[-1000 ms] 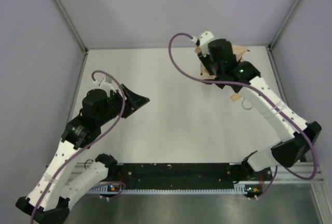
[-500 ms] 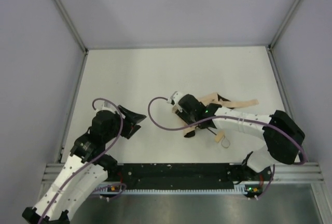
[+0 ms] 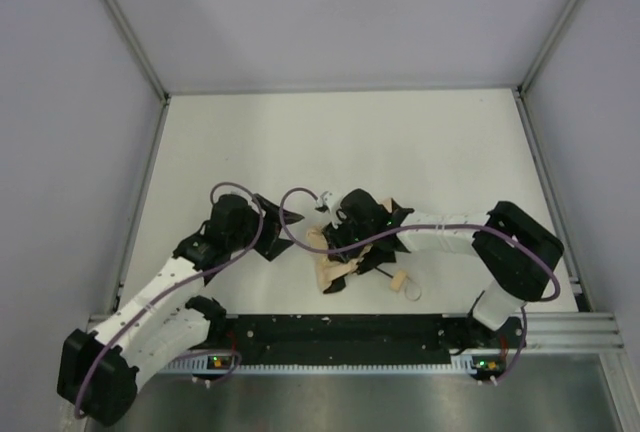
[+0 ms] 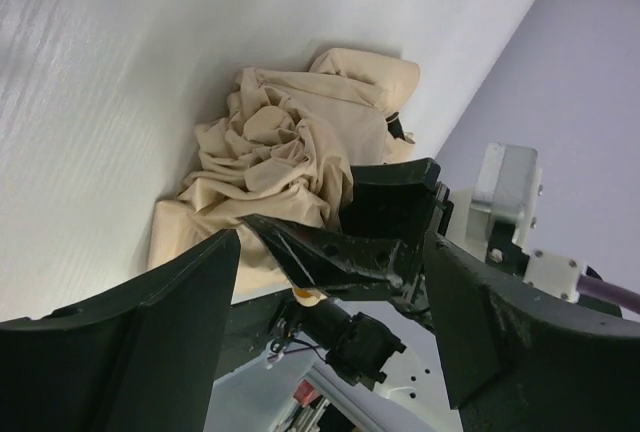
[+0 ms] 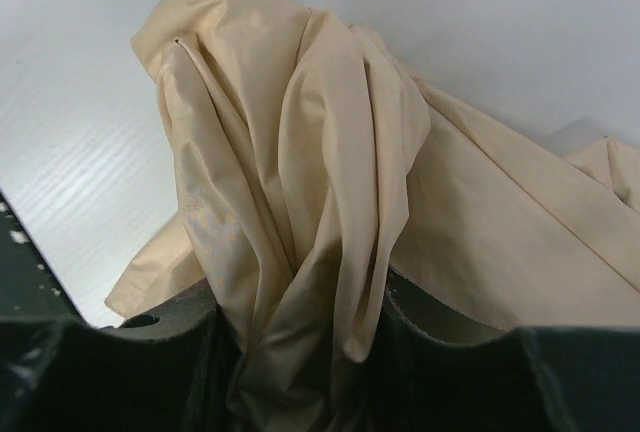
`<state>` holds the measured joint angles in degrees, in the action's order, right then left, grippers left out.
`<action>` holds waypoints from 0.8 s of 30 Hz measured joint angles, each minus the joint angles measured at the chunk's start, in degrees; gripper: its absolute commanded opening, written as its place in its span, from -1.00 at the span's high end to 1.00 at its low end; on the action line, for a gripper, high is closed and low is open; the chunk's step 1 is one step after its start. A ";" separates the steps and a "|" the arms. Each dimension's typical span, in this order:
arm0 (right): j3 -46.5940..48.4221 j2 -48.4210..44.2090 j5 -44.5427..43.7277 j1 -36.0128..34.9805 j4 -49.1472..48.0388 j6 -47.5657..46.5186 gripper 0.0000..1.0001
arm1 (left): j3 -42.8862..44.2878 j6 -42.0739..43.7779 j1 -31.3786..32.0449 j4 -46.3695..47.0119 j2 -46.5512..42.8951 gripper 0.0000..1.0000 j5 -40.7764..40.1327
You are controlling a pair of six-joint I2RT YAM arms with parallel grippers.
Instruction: Put away the umbrella
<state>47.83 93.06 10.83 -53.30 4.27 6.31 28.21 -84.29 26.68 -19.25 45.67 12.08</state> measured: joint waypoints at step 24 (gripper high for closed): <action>-5.60 5.95 22.73 5.55 -20.09 15.02 1.00 | -3.10 0.42 3.89 4.87 3.87 -0.42 3.19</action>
<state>42.24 99.00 33.56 -47.75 -15.81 21.32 25.10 -83.88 30.57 -14.37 49.54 15.27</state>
